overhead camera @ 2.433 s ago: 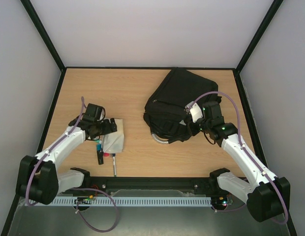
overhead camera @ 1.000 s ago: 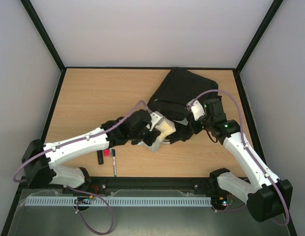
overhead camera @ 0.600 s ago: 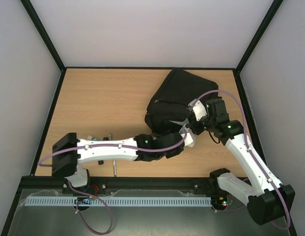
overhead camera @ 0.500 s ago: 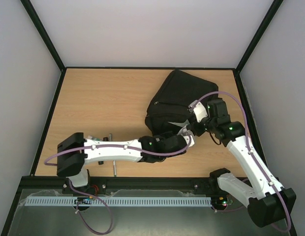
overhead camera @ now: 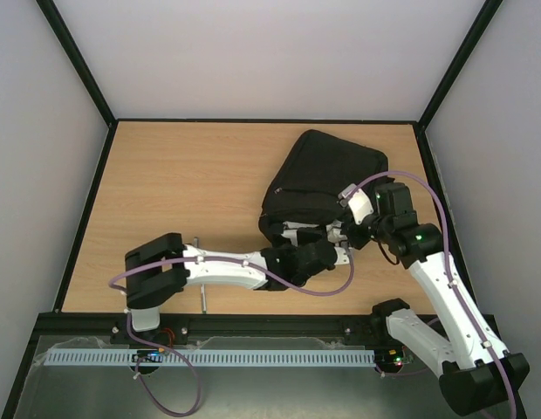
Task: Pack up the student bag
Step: Pick up the stationery from the center of the board, then place the stationery in the student bag.
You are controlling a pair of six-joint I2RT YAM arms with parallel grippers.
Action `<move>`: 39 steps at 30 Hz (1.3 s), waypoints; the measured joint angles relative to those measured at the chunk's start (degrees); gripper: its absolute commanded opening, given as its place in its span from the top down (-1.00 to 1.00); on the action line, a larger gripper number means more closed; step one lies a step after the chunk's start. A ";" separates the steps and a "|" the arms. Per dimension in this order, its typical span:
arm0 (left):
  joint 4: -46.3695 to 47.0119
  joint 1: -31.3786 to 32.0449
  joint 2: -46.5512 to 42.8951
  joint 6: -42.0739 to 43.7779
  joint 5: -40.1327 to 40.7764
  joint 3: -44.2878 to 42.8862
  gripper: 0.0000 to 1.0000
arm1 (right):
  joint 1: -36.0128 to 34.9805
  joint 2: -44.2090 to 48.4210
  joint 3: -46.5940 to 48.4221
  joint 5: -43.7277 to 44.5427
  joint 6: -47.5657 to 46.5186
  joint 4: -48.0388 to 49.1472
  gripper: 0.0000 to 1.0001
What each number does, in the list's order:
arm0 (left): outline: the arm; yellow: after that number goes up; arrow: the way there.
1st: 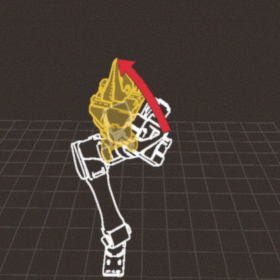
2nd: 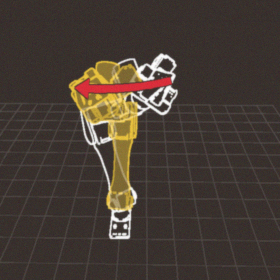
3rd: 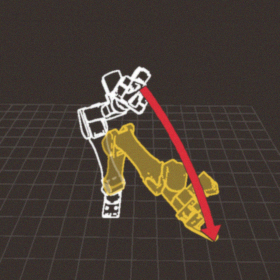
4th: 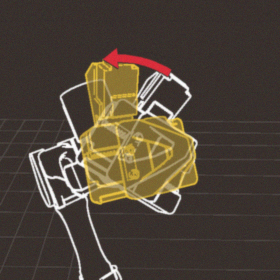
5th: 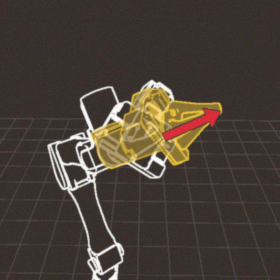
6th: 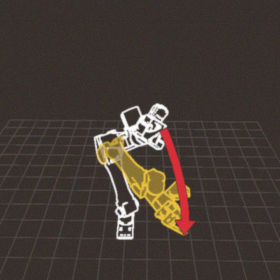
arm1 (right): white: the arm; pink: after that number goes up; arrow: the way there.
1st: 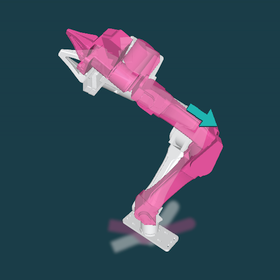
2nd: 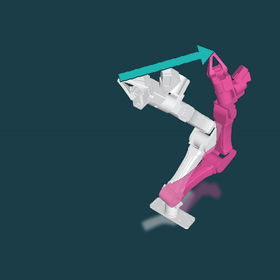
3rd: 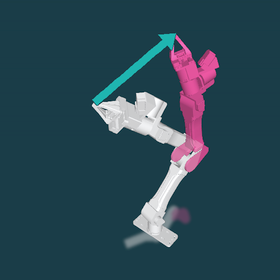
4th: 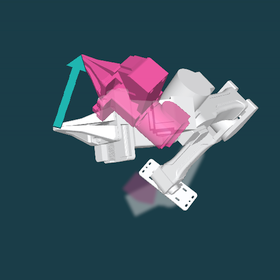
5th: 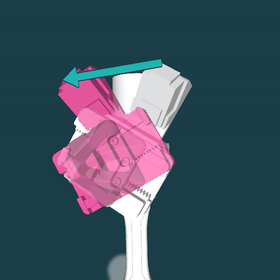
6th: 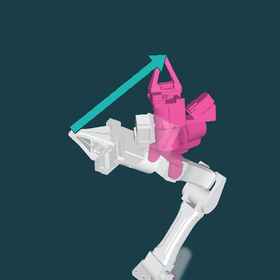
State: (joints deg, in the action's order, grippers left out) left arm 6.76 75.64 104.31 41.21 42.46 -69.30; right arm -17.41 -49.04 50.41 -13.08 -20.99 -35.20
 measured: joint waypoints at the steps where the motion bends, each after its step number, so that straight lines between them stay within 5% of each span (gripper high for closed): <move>1: 2.95 -0.28 0.94 2.64 0.07 0.66 0.95 | 0.00 0.11 0.02 -0.35 -0.09 -0.26 0.98; 18: 38.07 -7.87 18.36 33.86 0.24 -1.86 0.95 | -0.13 1.11 0.02 -5.01 -0.22 -1.18 0.98; 26: 40.30 -9.86 22.18 37.44 -1.75 -6.78 0.88 | -0.13 1.33 0.20 -5.38 -0.15 -0.94 0.98; 39: 40.74 -9.40 27.87 31.45 0.15 -11.43 -0.27 | -0.22 1.49 0.15 -5.31 0.59 -1.33 0.98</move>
State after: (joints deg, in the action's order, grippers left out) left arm 47.51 66.24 132.18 72.66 42.61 -80.73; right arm -17.63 -47.55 50.57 -18.39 -20.40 -36.53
